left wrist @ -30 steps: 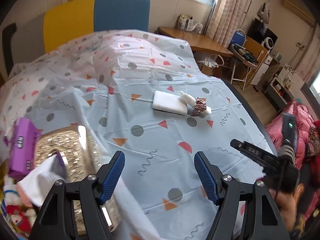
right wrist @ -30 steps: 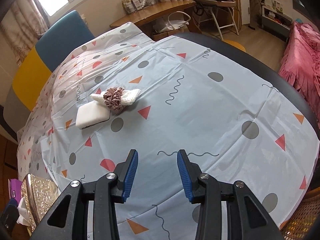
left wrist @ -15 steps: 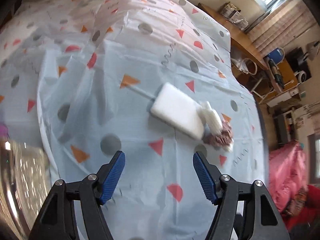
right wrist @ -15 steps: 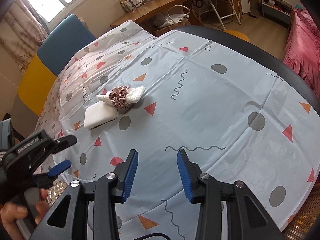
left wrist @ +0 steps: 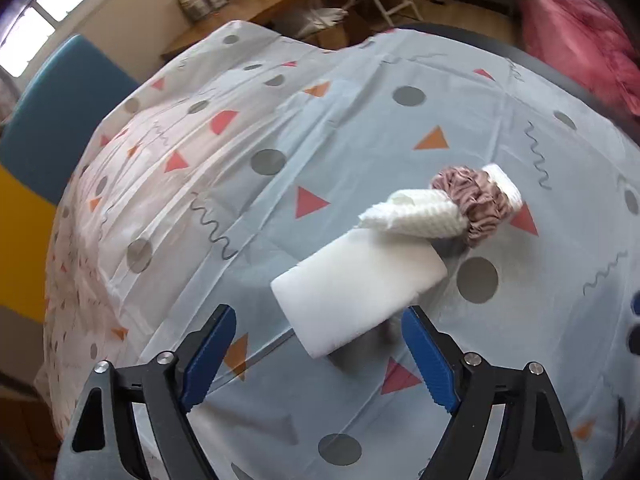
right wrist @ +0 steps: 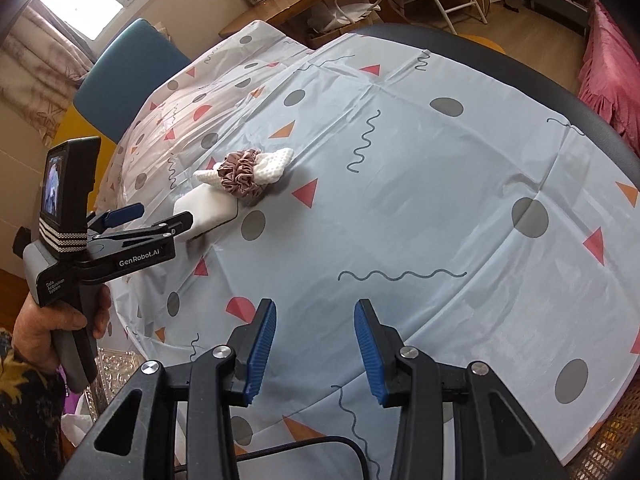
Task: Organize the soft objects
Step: 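Grasp the white sponge block with the left tool while the right tool grasps the crocheted piece with scrunchie, then carry the white sponge into the gold tray and open the left tool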
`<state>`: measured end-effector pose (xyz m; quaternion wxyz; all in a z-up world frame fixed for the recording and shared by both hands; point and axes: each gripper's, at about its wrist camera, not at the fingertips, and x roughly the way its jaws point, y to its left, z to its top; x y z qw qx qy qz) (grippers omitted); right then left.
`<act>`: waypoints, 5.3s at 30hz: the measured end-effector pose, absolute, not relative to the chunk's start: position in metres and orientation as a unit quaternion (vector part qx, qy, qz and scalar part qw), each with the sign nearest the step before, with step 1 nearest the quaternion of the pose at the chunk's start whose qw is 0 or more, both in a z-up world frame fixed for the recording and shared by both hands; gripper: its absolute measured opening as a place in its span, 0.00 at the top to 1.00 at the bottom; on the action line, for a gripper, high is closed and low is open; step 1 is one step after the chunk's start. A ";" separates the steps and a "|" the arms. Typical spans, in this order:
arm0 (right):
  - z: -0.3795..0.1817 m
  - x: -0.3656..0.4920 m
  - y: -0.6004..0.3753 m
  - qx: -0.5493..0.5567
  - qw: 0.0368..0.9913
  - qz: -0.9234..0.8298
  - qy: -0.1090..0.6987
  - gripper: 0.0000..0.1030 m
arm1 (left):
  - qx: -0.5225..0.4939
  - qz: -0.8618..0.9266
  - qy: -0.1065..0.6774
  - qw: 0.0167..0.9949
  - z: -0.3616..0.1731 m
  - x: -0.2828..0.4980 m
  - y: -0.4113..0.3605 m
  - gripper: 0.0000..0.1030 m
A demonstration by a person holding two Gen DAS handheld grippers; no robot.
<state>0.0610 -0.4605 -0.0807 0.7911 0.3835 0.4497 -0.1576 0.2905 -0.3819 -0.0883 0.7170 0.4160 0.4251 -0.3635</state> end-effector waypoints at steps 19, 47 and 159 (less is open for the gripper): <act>-0.087 0.065 -0.454 0.384 0.784 -0.143 0.467 0.60 | 0.436 -0.427 0.426 0.668 -0.119 0.305 -0.406 0.31; -0.054 0.201 -0.442 0.035 0.878 -0.053 0.475 0.61 | 0.304 -0.312 0.543 0.718 -0.100 0.211 -0.309 0.35; -0.120 0.091 -0.307 -0.093 0.887 -0.043 0.449 0.66 | -0.123 0.140 0.394 0.900 -0.053 -0.038 0.223 0.33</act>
